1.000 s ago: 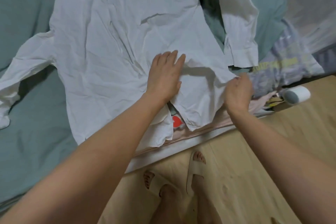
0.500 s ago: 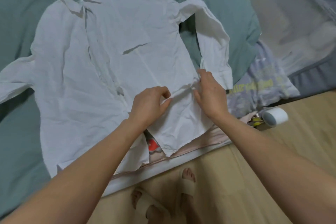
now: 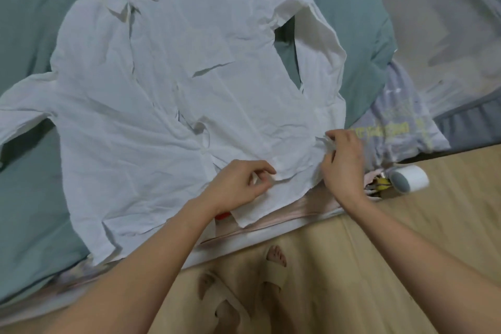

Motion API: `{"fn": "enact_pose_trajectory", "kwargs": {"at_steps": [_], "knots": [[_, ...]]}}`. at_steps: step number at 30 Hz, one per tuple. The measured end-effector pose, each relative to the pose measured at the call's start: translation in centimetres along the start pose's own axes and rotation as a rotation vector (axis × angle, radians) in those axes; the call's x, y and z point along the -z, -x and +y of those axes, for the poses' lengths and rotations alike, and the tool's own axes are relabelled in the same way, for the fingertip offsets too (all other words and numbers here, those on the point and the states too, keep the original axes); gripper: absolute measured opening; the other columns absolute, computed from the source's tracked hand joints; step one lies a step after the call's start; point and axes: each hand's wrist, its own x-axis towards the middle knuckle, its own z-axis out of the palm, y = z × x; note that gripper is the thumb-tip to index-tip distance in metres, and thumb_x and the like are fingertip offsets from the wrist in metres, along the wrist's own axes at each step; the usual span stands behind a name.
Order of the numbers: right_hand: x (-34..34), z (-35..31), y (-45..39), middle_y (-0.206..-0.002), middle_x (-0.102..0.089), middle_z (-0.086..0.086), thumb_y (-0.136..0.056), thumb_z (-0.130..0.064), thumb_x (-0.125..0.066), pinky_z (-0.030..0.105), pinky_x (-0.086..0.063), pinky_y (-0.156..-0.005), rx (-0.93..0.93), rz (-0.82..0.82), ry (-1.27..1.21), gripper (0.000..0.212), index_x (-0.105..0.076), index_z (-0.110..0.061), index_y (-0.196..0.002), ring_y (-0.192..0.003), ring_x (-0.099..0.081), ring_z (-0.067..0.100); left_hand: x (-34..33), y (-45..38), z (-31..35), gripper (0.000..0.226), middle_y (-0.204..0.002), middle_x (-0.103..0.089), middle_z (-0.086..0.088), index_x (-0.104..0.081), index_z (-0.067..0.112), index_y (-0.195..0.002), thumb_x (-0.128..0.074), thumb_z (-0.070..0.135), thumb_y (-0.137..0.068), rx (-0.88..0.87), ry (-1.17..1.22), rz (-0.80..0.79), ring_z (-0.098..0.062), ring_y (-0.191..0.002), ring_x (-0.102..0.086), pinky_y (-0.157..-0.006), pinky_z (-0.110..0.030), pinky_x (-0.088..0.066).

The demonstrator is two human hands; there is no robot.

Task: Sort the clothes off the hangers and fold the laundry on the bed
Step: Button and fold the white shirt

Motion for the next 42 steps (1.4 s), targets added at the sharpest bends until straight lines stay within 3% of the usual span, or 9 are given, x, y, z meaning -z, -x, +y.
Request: {"fn": "enact_pose_trajectory", "kwargs": {"at_steps": [4,14,18,21,27,30,35,39,42], "knots": [[-1.8,-4.1,5.3,-0.107,-0.052,0.013,-0.074,-0.005,-0.060,0.040,-0.037,-0.085,0.321,0.119,0.035,0.033,-0.058,-0.008,-0.107,-0.099,-0.046,0.028,1.3,4.0,-2.7,0.025,-0.098,-0.059,0.015,-0.064,0.028,-0.106,-0.070,0.033,-0.082,0.036,-0.266,0.543,-0.006,-0.088,-0.051,-0.067,-0.027,-0.043],[-7.2,-7.6,5.6,-0.089,-0.057,0.009,-0.058,-0.005,-0.074,0.035,-0.032,-0.067,0.660,-0.148,0.498,0.040,-0.060,-0.010,-0.095,-0.078,-0.053,0.030,1.8,8.2,-10.1,0.096,-0.128,-0.048,-0.014,-0.048,0.016,-0.121,-0.087,0.040,-0.038,-0.054,-0.885,0.311,-0.032,-0.107,-0.050,-0.086,-0.041,-0.039],[-6.8,-9.0,6.1,-0.086,-0.055,0.008,-0.063,-0.011,-0.077,0.032,-0.035,-0.058,0.766,-0.188,0.414,0.034,-0.058,-0.008,-0.091,-0.075,-0.052,0.028,0.8,8.4,-10.1,0.058,-0.119,-0.056,-0.013,-0.055,0.012,-0.111,-0.075,0.015,-0.057,-0.241,-0.969,0.330,-0.031,-0.096,-0.054,-0.076,-0.039,-0.041],[-6.8,-9.0,8.4,-0.083,-0.053,0.008,-0.072,-0.021,-0.076,0.031,-0.035,-0.055,0.750,-0.225,0.318,0.028,-0.057,-0.008,-0.087,-0.073,-0.053,0.027,0.9,8.3,-10.3,0.008,-0.082,-0.060,-0.004,-0.060,0.014,-0.077,-0.067,0.017,-0.074,-0.246,-0.813,0.409,-0.026,-0.073,-0.055,-0.056,-0.031,-0.030],[-9.1,-8.3,10.9,-0.090,-0.054,0.008,-0.076,-0.025,-0.076,0.035,-0.044,-0.061,0.607,-0.248,0.242,0.028,-0.060,-0.007,-0.090,-0.076,-0.051,0.026,4.5,8.1,-9.3,0.009,-0.072,-0.067,0.002,-0.052,0.014,-0.083,-0.053,0.016,-0.092,0.321,0.453,0.932,-0.013,-0.070,-0.065,-0.069,-0.030,-0.051],[-10.0,-8.7,10.8,-0.089,-0.052,0.009,-0.074,-0.030,-0.076,0.039,-0.045,-0.064,0.506,-0.215,0.283,0.030,-0.061,-0.008,-0.088,-0.078,-0.050,0.026,4.3,9.1,-9.0,0.008,-0.084,-0.064,0.006,-0.056,0.018,-0.094,-0.060,0.023,-0.089,0.171,0.112,0.773,-0.014,-0.082,-0.062,-0.071,-0.031,-0.049],[-10.8,-10.1,9.6,-0.093,-0.051,0.003,-0.083,-0.025,-0.070,0.026,-0.037,-0.072,0.279,-0.281,0.039,0.016,-0.069,-0.009,-0.086,-0.093,-0.047,0.020,-0.6,8.6,-9.9,0.075,-0.120,-0.053,0.000,-0.052,0.018,-0.125,-0.076,0.057,-0.066,0.055,-0.430,0.411,-0.022,-0.101,-0.050,-0.074,-0.034,-0.042],[-9.4,-12.4,8.2,-0.092,-0.056,0.000,-0.083,-0.020,-0.070,0.015,-0.038,-0.073,0.094,-0.282,-0.398,0.008,-0.068,-0.022,-0.075,-0.086,-0.053,0.010,0.2,7.7,-9.4,0.024,-0.097,-0.058,0.004,-0.058,0.021,-0.100,-0.063,0.038,-0.084,0.063,-0.432,0.567,-0.020,-0.089,-0.053,-0.063,-0.032,-0.037],[-8.5,-13.3,7.8,-0.095,-0.057,-0.003,-0.087,-0.022,-0.065,0.022,-0.040,-0.074,0.138,-0.231,-0.414,0.007,-0.066,-0.023,-0.079,-0.089,-0.054,0.010,3.1,7.1,-8.9,0.007,-0.077,-0.057,0.009,-0.053,0.022,-0.090,-0.059,0.020,-0.087,0.179,0.010,0.667,-0.015,-0.075,-0.054,-0.060,-0.029,-0.035]]}}
